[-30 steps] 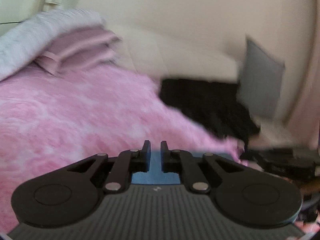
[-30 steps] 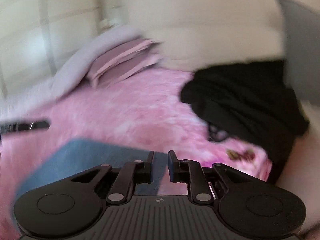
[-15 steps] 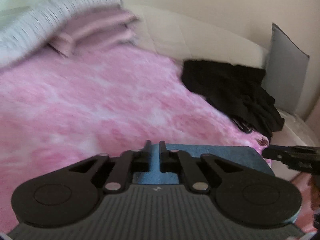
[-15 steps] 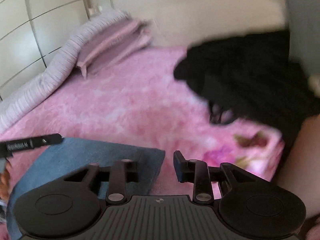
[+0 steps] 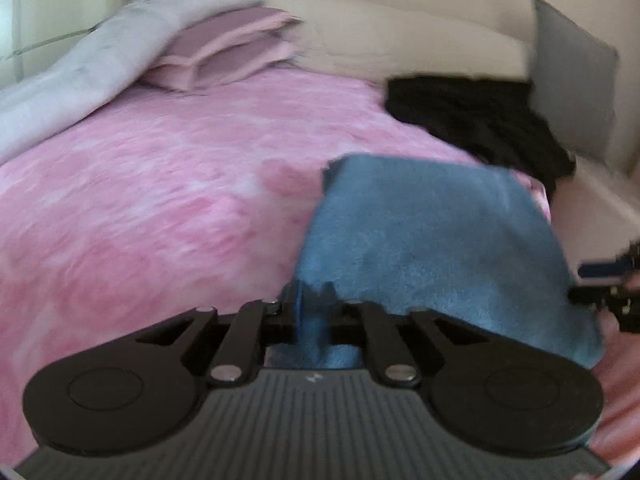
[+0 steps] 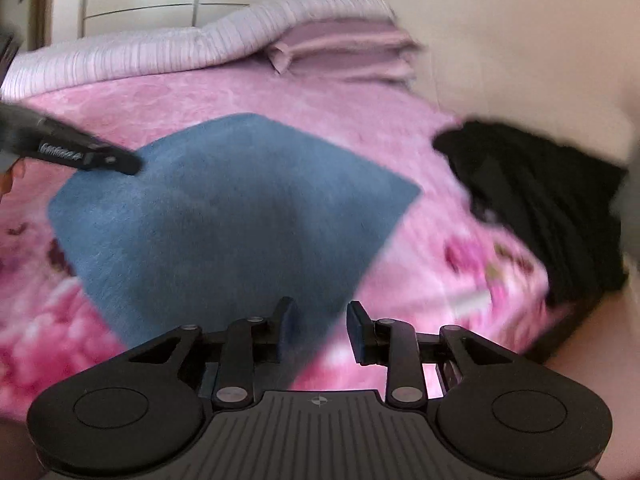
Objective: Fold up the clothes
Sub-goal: 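Lay the jeans bundle flat on the blanket and open both grippers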
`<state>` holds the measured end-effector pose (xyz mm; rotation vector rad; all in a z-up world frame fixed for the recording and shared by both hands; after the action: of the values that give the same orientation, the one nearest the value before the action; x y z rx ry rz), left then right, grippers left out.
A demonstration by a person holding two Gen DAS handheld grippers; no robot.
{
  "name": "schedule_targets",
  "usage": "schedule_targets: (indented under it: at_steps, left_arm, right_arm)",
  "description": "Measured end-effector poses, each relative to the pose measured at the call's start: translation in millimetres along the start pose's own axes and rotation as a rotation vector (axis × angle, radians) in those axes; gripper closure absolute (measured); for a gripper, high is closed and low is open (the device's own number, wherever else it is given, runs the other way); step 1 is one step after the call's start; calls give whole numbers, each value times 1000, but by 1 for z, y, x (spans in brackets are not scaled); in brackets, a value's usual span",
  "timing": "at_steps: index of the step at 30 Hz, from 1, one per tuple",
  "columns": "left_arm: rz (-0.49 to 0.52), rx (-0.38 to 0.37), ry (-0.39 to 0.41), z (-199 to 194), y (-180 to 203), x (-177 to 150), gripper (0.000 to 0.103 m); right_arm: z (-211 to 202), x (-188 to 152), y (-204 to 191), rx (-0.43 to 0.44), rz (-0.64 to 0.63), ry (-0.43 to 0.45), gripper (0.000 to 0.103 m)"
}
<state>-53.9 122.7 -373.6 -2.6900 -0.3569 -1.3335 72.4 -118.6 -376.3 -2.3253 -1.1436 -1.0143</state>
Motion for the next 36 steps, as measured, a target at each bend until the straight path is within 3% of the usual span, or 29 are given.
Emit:
schedule_targets:
  at_steps: [3, 5, 8, 10, 14, 17, 20, 24, 26, 28, 36]
  left_arm:
    - [-32, -67, 24, -16, 12, 17, 99]
    - [19, -109, 1, -14, 35, 21, 95]
    - [63, -115, -97, -1, 60, 9, 93]
    - [54, -85, -96, -8, 62, -6, 93]
    - [8, -30, -117, -28, 59, -23, 86]
    - [34, 69, -177, -45, 64, -25, 84]
    - [50, 135, -221, -67, 74, -27, 84]
    - [53, 170, -237, -99, 88, -29, 75]
    - [56, 173, -236, -113, 94, -28, 75]
    - [64, 179, -231, -126, 101, -27, 74]
    - [99, 188, -212, -153, 121, -27, 68]
  right_arm:
    - [-16, 18, -9, -3, 34, 72, 73]
    - [-10, 30, -22, 57, 69, 80, 73]
    - [18, 17, -36, 28, 69, -15, 72]
    - [13, -4, -35, 0, 73, 17, 72]
    - [-12, -35, -27, -8, 152, -15, 72]
    - [-28, -41, -22, 9, 244, -78, 72]
    - [-50, -43, -22, -41, 256, -114, 72]
    - [-83, -44, -23, 6, 351, -86, 69]
    - [-97, -45, -27, 17, 370, -79, 60]
    - [-109, -45, -30, 16, 373, -67, 58]
    - [-140, -55, -31, 29, 417, -37, 54]
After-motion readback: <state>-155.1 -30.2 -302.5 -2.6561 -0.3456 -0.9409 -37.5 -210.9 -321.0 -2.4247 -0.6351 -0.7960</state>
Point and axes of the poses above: each gripper's, at about its wrist camera, not at the fingertips, and z roughly the way its jaws point, y to its right, x to its top, the point moved 5 cm from there along z, roughly the way its jaws point, and after that the axes turned 9 degrees about z, right-handed, at the moved point
